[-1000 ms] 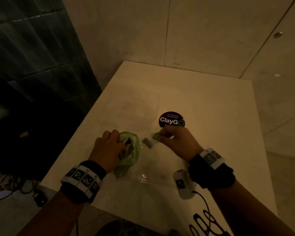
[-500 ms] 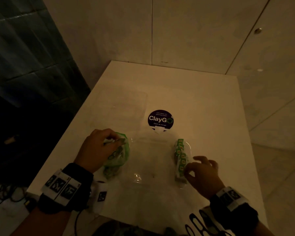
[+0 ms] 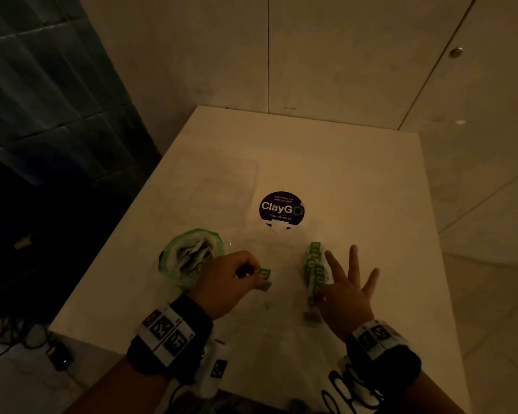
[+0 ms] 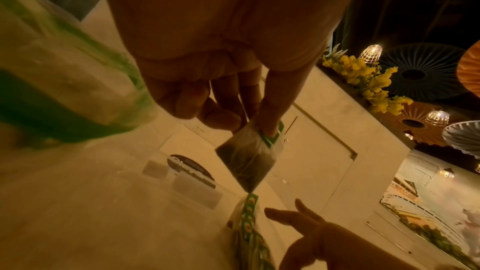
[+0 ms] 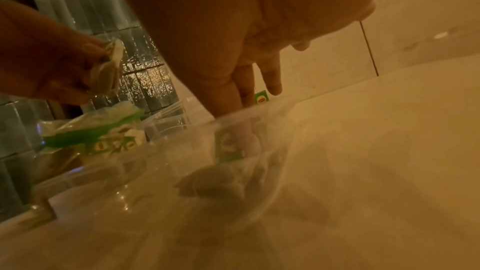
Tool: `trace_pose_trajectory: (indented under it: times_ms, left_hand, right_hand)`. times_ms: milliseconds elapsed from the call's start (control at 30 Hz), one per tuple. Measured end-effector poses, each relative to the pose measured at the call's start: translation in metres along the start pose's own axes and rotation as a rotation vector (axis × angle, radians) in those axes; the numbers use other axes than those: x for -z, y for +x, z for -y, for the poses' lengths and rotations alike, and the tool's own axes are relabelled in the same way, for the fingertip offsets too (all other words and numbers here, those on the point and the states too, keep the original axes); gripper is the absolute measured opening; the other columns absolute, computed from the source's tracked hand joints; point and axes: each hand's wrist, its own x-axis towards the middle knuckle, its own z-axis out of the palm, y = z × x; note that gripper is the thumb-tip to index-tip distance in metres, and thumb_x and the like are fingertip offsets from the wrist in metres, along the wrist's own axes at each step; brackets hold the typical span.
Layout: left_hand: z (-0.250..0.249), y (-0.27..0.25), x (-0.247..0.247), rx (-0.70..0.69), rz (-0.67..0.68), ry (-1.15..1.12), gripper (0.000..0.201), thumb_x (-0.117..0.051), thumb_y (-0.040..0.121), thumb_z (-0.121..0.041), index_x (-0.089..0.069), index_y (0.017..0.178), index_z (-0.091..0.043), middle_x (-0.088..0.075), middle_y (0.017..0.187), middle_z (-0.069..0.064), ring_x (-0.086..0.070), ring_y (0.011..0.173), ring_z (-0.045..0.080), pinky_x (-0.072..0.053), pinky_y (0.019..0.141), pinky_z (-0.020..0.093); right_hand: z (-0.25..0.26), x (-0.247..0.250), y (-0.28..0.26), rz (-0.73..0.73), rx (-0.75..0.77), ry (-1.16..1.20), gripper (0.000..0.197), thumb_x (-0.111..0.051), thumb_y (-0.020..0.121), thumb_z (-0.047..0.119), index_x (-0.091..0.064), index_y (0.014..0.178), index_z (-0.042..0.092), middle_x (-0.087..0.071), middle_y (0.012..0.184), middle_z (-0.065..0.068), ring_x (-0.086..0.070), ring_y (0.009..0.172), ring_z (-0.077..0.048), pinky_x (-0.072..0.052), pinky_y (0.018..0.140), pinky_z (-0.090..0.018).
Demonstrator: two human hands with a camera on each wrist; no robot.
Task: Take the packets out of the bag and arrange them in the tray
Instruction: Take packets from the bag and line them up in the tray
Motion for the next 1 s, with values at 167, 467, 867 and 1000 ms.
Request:
trace_pose_trajectory:
  times_ms: [167,467,867,1000]
  left_hand:
    - [0.001,0.002,-0.011,0.016,0.040,-0.030,0.018,-0.070,0.082,-0.018,-0.058,0.070,-0.025,-0.059,0.071,-0.002,-0.051,0.067,0.010,-0.042,0.064,0.021]
    - [0.004,0.014,-0.034,0.067,0.101,-0.054,0.015,-0.070,0.080,-0.015,-0.061,0.071,-0.023,-0.062,0.072,-0.004,-0.058,0.069,0.009,-0.050,0.069,0.026]
    - [-0.002,0.040,-0.069,0.235,0.209,-0.162,0.028,-0.051,0.088,-0.006,-0.061,0.112,-0.015,-0.066,0.115,0.004,-0.060,0.106,0.018,-0.049,0.087,0.032]
    - [0.001,0.050,-0.074,0.411,0.275,-0.339,0.047,-0.043,0.088,0.004,-0.042,0.133,-0.011,-0.053,0.134,0.011,-0.054,0.113,0.020,-0.045,0.087,0.033]
  right_hand:
    - [-0.001,0.003,0.006,-0.035,0.000,-0.021,0.024,-0.056,0.086,0.045,-0.066,0.107,0.039,0.011,0.160,0.007,0.052,0.123,-0.036,0.023,0.095,-0.074]
    - [-0.007,0.007,-0.015,-0.255,0.043,0.277,0.034,-0.061,0.083,0.040,-0.057,0.115,0.033,-0.022,0.154,0.004,0.006,0.146,-0.031,-0.005,0.116,-0.057]
    - [-0.021,0.008,-0.019,-0.178,0.076,0.378,0.016,-0.060,0.087,0.042,-0.069,0.097,0.033,-0.057,0.120,0.009,-0.039,0.117,-0.020,-0.037,0.090,-0.032]
    - [-0.015,-0.007,-0.022,-0.070,0.015,0.326,0.014,-0.060,0.085,0.049,-0.068,0.094,0.044,-0.006,0.158,0.012,0.022,0.143,-0.031,-0.003,0.114,-0.061]
